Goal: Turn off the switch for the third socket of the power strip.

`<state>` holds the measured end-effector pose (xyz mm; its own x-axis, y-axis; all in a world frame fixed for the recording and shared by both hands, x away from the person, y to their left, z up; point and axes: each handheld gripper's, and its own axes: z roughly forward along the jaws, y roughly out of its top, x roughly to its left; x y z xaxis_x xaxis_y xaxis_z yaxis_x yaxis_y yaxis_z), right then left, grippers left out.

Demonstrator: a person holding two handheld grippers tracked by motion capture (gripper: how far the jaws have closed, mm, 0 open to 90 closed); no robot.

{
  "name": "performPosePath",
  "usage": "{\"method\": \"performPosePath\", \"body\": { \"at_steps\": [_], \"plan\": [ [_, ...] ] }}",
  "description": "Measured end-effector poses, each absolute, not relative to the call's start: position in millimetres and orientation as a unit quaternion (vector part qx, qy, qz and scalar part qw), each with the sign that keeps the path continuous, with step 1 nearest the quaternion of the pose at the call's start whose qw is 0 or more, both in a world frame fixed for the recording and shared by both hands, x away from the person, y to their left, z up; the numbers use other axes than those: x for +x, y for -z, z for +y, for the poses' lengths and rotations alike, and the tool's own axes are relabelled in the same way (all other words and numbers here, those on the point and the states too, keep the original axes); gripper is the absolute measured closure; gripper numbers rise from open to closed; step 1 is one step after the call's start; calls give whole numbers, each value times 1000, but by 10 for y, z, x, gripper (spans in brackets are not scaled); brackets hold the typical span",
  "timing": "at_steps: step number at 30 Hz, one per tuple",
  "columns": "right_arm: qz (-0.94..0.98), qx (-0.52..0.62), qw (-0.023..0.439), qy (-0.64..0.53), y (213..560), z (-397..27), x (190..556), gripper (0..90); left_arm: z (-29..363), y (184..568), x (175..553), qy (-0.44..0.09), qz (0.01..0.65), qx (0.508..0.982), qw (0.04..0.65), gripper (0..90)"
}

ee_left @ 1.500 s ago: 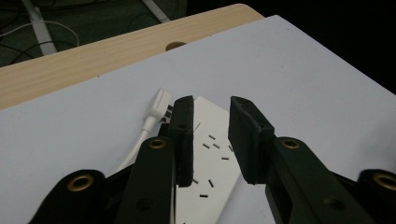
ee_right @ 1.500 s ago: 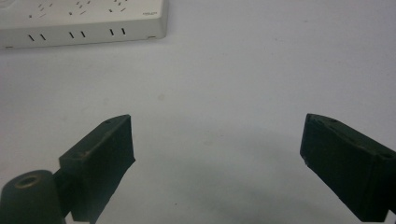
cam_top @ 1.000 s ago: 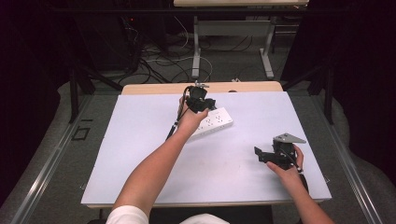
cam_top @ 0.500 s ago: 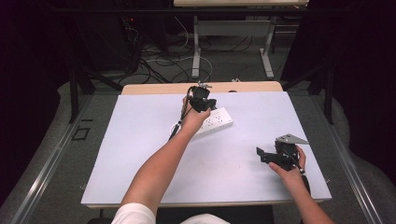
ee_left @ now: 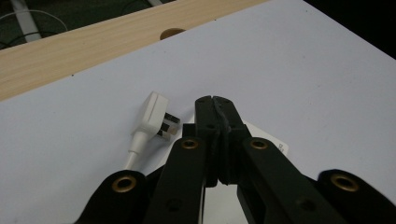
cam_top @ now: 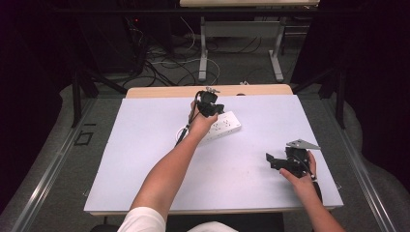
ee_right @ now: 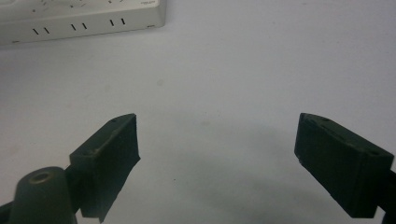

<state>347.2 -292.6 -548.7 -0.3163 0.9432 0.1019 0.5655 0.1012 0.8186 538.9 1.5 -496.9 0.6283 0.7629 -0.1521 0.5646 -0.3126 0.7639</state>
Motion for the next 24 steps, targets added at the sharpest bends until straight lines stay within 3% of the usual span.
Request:
{"method": "performPosePath", "body": {
  "at_steps": [24],
  "plan": [
    [703, 536, 243, -398, 5489, -2953, 3464, 130, 11, 5231, 5551, -115, 432, 804, 392, 900]
  ]
}}
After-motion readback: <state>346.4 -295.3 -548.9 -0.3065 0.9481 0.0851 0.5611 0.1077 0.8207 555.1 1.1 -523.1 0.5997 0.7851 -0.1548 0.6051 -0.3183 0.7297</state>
